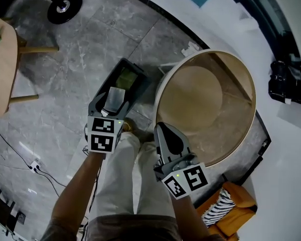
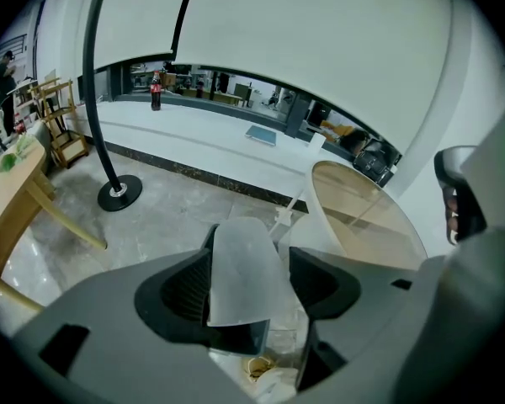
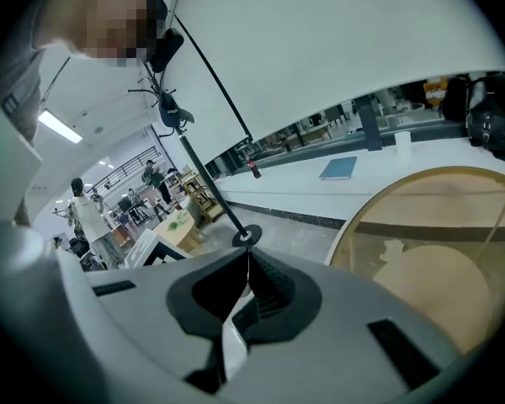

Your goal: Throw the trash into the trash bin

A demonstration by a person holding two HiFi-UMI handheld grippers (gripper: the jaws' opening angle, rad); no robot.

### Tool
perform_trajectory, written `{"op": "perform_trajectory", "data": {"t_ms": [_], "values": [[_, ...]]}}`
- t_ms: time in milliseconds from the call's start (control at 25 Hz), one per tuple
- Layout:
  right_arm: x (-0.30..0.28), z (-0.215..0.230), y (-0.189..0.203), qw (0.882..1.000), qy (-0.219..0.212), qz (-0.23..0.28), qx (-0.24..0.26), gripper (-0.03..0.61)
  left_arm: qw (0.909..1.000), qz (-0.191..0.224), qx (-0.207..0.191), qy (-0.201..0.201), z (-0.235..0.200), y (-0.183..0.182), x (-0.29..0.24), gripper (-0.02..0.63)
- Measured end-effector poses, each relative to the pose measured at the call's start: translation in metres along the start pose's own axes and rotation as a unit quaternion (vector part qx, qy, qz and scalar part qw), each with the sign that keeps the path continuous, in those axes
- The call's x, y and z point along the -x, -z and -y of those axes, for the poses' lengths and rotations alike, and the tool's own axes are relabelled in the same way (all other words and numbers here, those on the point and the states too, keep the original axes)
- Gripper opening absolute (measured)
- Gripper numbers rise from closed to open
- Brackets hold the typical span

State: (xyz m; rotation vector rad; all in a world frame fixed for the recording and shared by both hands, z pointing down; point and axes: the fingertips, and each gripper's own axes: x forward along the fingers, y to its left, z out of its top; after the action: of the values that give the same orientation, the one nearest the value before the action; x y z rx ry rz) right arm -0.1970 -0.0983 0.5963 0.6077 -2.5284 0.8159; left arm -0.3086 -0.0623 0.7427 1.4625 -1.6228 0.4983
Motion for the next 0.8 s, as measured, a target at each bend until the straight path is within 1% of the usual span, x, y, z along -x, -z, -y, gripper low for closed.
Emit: {"op": "perform_trajectory", "data": {"t_ms": [120,240,360,640,760,800], "values": [[0.0,0.002,0.002,1.0,0.001,-0.004,-0.003,0.019,1.0,-0.001,0.001,0.001,0.0,0.004,-0.004,0.298],[0.0,0.006,0.0,1.0,0.002,-0.004,-0.002,0.02,1.0,0.002,-0.006,-0.001,0.002,0.002,-0.006,0.298],[0.001,0.009,-0.003,1.0,0.005,-0.001,-0.003,0.019,1.0,0.002,-0.004,0.002,0.004,0.0,-0.008,0.298],[0.007,0.009,-0.003,1.0,0.004,0.003,-0.007,0.019,1.0,-0.004,-0.007,0.001,0.008,0.0,-0.007,0.298],[0.013,0.008,-0.006,1.0,0.005,0.007,-0.006,0.019,0.9999,-0.007,-0.006,-0.008,0.009,-0.002,-0.001,0.294],[0.015,0.008,-0.008,1.0,0.004,0.008,-0.006,0.019,0.9998,-0.01,-0.005,-0.017,0.008,-0.002,0.003,0.264]]}}
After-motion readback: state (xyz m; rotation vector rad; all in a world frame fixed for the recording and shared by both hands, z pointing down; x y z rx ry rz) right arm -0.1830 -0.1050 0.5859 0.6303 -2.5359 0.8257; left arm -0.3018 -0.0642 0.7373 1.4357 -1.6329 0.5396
